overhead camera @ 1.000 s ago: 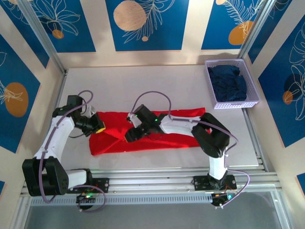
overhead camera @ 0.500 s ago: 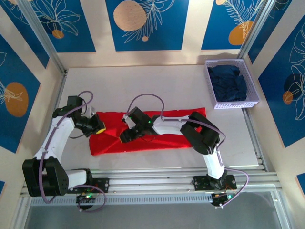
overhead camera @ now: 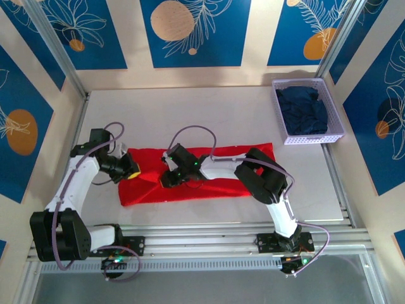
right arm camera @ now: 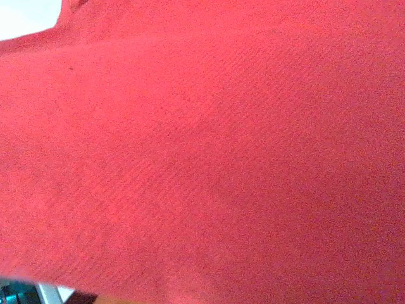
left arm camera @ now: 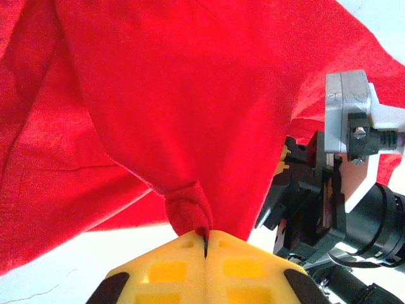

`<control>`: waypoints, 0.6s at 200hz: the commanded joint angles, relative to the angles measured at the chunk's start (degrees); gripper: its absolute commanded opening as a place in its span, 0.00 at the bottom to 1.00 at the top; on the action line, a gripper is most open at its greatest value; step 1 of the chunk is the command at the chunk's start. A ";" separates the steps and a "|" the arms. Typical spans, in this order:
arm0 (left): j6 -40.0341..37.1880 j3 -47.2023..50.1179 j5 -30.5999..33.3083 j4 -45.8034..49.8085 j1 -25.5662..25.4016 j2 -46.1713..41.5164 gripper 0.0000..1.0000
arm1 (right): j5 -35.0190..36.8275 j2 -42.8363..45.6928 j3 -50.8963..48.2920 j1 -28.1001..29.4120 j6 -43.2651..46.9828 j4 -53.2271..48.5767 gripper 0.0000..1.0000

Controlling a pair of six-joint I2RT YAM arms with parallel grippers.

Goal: Fold the inside-out t-shirt

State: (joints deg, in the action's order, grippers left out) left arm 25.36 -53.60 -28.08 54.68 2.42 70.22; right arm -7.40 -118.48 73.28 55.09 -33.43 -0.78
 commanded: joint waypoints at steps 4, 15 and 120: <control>-1.06 0.43 -0.59 0.16 0.59 -1.29 0.00 | 0.80 1.68 -1.70 0.45 -0.76 0.88 0.04; -1.15 0.43 -0.56 0.16 0.64 -1.21 0.00 | 0.96 2.38 -2.29 0.40 -0.77 0.86 0.01; -1.29 0.52 -0.63 0.04 0.65 -1.29 0.00 | 7.56 1.35 -0.63 2.86 0.06 -2.05 0.42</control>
State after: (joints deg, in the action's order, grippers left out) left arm 25.08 -53.49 -28.08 54.41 2.42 70.00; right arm -2.55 -116.68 71.02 57.60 -33.23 -0.84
